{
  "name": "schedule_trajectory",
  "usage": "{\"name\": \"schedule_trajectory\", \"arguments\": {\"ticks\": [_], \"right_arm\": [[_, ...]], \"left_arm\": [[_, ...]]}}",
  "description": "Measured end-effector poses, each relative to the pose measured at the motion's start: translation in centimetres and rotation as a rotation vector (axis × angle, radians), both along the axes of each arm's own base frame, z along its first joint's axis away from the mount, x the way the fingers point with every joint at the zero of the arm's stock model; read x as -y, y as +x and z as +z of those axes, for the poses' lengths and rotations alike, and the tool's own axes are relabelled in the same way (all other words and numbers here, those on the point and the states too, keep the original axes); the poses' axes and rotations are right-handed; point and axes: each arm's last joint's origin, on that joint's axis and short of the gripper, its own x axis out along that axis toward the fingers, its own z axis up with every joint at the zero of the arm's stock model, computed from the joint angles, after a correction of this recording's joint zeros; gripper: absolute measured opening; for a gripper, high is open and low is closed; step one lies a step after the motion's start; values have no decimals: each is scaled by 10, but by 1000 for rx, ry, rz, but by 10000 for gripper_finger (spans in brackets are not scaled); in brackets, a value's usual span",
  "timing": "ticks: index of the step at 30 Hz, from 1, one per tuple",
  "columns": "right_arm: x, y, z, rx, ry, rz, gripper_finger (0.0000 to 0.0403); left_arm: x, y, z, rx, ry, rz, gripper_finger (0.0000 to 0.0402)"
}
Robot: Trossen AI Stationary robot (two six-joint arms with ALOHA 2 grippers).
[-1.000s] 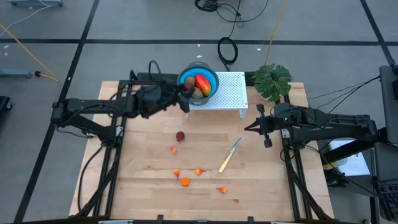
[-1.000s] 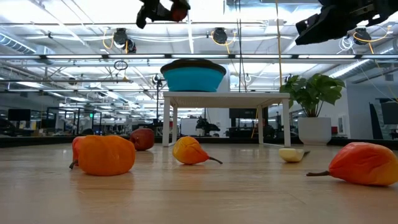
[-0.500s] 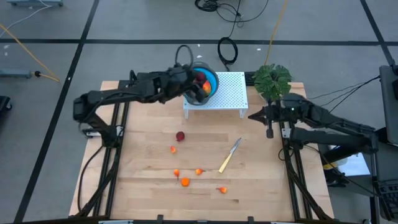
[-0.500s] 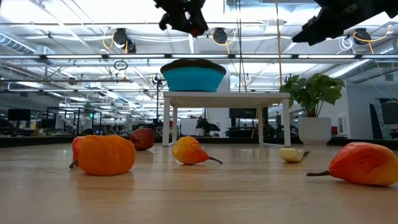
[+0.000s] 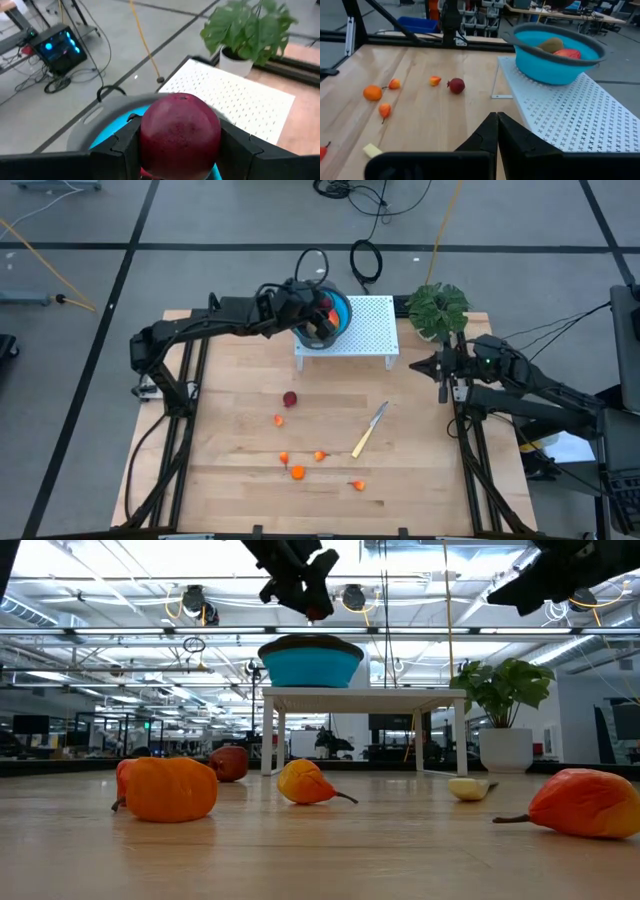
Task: Pick & Place Fruit
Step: Put the red pomegranate into the blue strainer bowl on the shelf
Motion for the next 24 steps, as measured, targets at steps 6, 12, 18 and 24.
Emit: {"name": "schedule_trajectory", "arguments": {"ticks": [6,12,18,24], "right_arm": [[-2,-6,-9,28,24,-12,4],[-3,-9,-14,40,26,-16,4],[-4,-10,-16,41,25,-17,4],[-4,-10,-17,40,24,-18,4]], "left_arm": [[-2,-2,-3,-33,-15,9,191],[-1,-4,-7,-62,-34,25,191],[-5,2,-22,-95,-81,58,191],[-14,-1,-29,-127,-108,94,191]]}}
